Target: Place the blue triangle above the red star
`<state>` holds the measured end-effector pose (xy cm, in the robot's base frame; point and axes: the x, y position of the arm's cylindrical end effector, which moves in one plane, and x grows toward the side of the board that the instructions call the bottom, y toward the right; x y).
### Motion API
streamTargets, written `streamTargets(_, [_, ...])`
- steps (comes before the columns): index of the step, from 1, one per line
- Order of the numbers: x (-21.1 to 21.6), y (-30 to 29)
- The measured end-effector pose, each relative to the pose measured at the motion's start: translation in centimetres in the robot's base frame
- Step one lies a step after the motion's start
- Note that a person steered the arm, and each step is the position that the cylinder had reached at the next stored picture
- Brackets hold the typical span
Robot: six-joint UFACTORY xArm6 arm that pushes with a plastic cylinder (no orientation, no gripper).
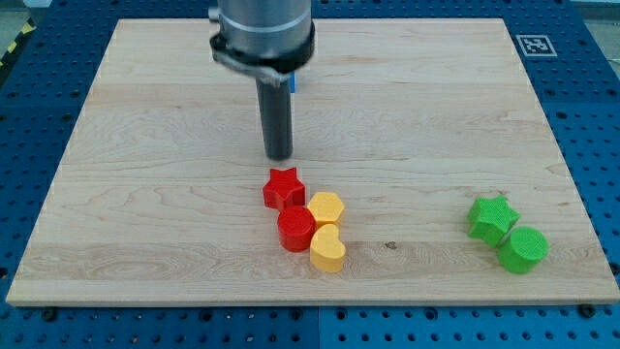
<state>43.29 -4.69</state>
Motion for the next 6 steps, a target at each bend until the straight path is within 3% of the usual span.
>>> streamTargets(2, [-11.5,-6.3])
streamTargets(4, [-13.6,1.4])
streamTargets(6, [-13.2,2.6])
